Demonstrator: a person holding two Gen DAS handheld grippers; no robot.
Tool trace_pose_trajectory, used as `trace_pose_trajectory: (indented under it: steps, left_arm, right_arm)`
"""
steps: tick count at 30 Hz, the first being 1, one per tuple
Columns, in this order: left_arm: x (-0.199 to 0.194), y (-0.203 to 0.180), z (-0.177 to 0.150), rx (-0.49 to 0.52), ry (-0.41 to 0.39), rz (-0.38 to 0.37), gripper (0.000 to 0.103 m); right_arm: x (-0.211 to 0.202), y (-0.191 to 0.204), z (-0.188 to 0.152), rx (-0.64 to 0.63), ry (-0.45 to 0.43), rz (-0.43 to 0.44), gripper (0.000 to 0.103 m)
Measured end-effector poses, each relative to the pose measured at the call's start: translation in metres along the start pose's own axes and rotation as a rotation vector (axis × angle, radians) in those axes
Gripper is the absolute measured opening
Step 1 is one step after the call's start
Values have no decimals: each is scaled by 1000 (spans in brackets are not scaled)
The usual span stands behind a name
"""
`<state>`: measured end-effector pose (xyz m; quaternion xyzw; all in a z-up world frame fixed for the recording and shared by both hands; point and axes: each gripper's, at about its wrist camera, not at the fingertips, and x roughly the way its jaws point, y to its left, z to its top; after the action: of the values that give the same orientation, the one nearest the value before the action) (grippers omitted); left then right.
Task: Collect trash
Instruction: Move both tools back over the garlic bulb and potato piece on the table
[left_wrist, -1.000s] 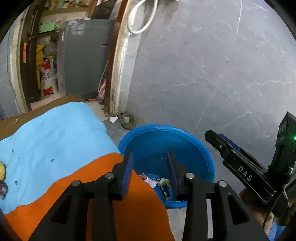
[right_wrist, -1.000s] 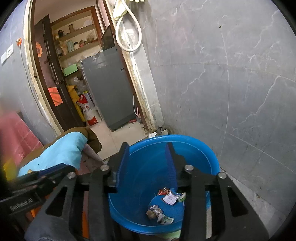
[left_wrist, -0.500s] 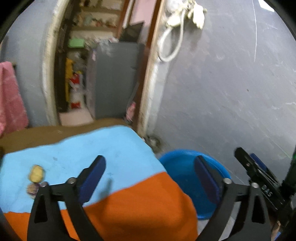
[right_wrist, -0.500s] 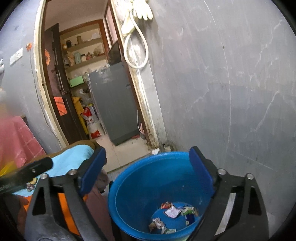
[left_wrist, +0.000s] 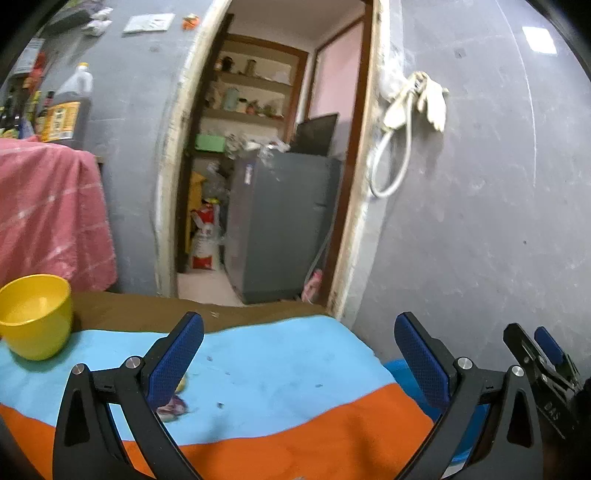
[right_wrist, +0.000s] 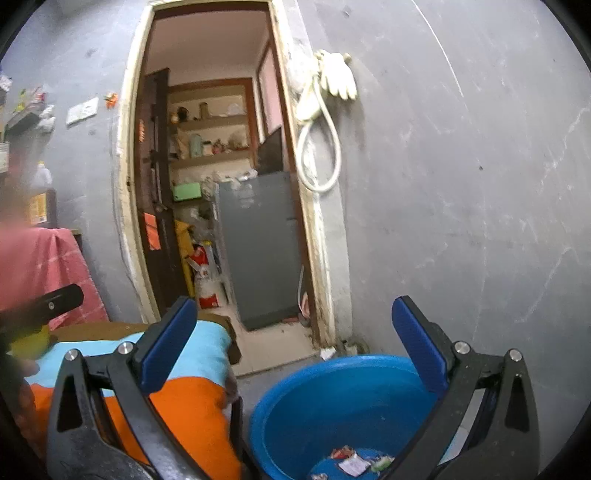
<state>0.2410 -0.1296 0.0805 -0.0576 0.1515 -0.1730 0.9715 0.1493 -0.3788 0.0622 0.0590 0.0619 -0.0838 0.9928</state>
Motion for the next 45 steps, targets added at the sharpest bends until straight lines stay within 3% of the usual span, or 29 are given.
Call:
trace_pose_trajectory:
  steps: [7,23,39,45]
  left_arm:
    - [-26,25,2,16,-69,79,101]
    - [-69,90,-9,39,-137,225,101]
    - [-67,132,-25,31,-76,335,101]
    - [-58,155,-25,-31,-7,378,101]
  right_arm:
    - [-9,28,2,-45,-69,68,103]
    - [-8,95,-4,-109,-59,234,103]
    - [18,143,-27,-221,97,342,103]
    - [43,166,-37,-284,257,388,103]
